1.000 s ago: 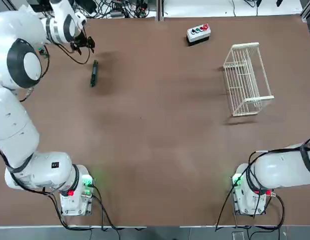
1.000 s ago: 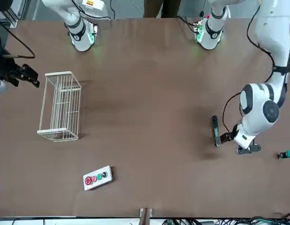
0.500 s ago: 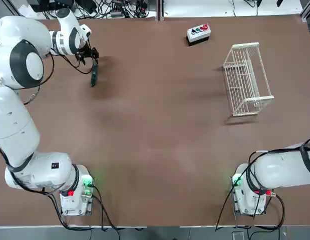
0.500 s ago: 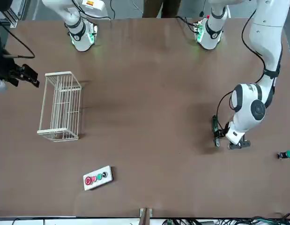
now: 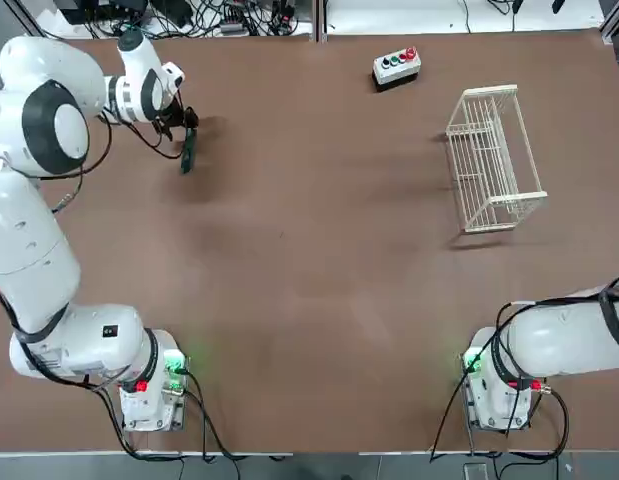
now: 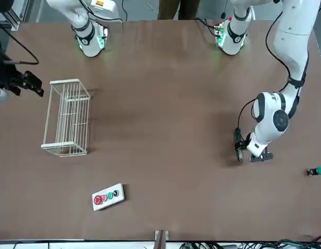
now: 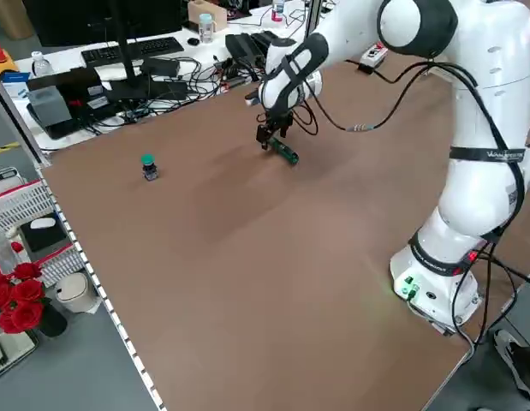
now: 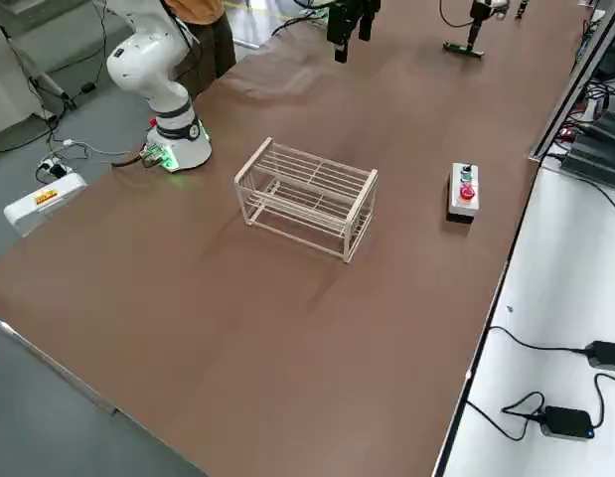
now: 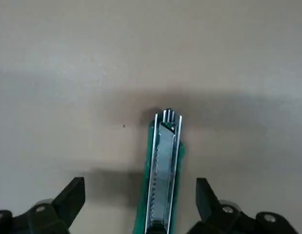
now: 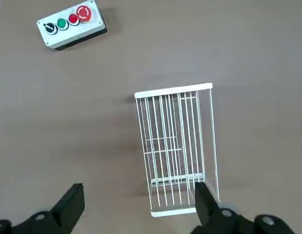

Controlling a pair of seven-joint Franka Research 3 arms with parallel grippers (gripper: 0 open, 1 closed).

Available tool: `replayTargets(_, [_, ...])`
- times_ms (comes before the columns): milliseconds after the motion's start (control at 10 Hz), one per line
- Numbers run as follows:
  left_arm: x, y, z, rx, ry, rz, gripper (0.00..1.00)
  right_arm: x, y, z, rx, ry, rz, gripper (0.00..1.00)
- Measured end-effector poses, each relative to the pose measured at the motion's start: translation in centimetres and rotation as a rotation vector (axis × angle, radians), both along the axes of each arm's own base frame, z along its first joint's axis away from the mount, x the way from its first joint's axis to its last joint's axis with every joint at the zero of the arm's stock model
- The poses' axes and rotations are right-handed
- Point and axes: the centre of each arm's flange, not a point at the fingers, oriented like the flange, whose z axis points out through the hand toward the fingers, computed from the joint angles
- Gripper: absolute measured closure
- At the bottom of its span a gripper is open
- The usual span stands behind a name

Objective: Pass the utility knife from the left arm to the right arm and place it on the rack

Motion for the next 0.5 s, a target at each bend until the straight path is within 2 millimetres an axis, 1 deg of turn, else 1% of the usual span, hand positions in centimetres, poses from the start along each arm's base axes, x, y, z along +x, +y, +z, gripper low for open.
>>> replayTargets(200, [-0.04, -0.12, -0.45, -0.001, -0.001, -0.002, 0.05, -0.01, 0.16, 0.00, 0.000, 0.000, 0.003, 0.00])
replayTargets(300, [-0.05, -0.18, -0.55, -0.001, 0.000, -0.002, 0.11, -0.01, 0.31, 0.00, 0.000, 0.000, 0.005, 0.00])
replayTargets(500, [-0.20, -0.30, -1.18, 0.015, 0.009, -0.027, 0.15, -0.03, 0.68, 0.01, 0.000, 0.000, 0.012, 0.00])
